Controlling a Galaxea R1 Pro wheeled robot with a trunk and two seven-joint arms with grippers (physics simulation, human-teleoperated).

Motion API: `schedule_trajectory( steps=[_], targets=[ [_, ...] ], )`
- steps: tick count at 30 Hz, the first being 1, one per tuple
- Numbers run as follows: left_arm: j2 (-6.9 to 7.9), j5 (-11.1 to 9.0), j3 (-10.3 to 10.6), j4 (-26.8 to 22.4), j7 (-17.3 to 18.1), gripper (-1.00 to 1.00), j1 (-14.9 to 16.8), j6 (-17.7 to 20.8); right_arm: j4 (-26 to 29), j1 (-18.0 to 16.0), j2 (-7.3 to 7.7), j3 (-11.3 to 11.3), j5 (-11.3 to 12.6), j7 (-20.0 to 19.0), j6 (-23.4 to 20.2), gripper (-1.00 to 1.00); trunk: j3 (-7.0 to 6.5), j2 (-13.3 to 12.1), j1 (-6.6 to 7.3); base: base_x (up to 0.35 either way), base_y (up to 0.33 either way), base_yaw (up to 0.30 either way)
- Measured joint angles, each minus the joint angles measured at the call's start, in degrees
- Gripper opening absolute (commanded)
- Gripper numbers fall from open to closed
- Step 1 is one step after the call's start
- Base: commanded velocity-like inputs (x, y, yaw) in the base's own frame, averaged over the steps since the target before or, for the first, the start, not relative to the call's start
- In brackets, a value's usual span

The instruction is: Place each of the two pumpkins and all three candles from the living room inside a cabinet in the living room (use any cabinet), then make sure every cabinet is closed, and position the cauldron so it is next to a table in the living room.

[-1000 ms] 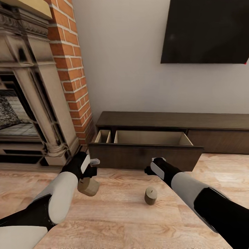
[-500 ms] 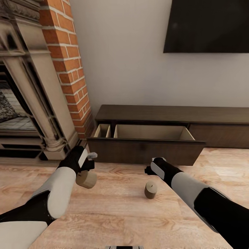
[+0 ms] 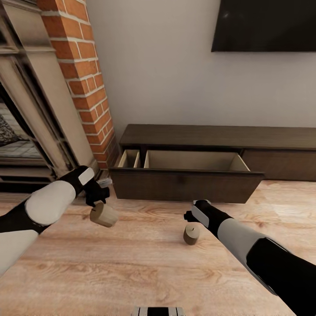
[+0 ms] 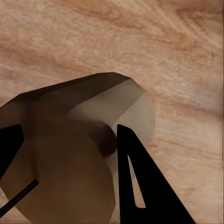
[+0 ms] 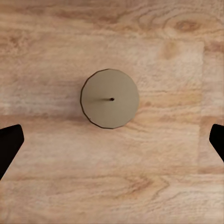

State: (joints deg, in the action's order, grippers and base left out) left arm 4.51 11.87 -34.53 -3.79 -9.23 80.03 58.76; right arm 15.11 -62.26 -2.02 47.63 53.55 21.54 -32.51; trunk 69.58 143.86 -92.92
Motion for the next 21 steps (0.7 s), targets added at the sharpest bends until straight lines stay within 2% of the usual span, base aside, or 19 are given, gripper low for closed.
schedule_trajectory(
  steps=[2, 4, 6, 11, 16, 21],
  targets=[
    [1.21, 0.6, 0.2, 0.5, 0.0, -1.0, 0.7, 0.1, 0.0, 0.0, -0.01, 0.0, 0.0, 0.0, 0.0, 1.0, 0.45, 0.0, -0.05, 0.0, 0.0, 0.0],
    [2.29, 0.2, -0.2, 0.8, 0.1, -1.0, 1.1, 0.0, 0.1, 0.0, -0.02, 0.0, 0.0, 0.0, 0.1, 1.0, 0.89, 0.1, -0.11, 0.0, 0.0, 0.0],
    [2.66, 0.0, -0.4, 0.9, 0.1, -1.0, 1.3, 0.0, 0.2, 0.0, -0.03, 0.0, 0.1, 0.0, 0.1, 1.0, 1.33, 0.1, -0.16, 0.0, 0.0, 0.0],
    [2.87, -0.1, -1.1, 1.0, 0.1, -1.0, 1.4, 0.0, 0.5, 0.0, -0.03, 0.0, 0.1, -0.1, 2.6, 1.0, 2.44, 0.1, -0.29, 0.0, 0.0, 0.0],
    [2.87, -0.4, -4.6, 1.0, 0.1, -1.0, 1.4, 0.0, 0.6, 0.0, -0.01, 0.0, 0.1, 0.0, 7.3, 1.0, 3.55, 0.2, -0.42, 0.0, 0.0, 0.0],
    [2.81, -0.2, -5.5, 1.0, 0.1, -1.0, 1.4, -0.1, 2.9, 0.0, 0.44, 0.0, 0.1, 0.0, 8.9, 1.0, 4.66, 0.3, -0.54, 0.0, 0.0, 0.0]
  ],
)
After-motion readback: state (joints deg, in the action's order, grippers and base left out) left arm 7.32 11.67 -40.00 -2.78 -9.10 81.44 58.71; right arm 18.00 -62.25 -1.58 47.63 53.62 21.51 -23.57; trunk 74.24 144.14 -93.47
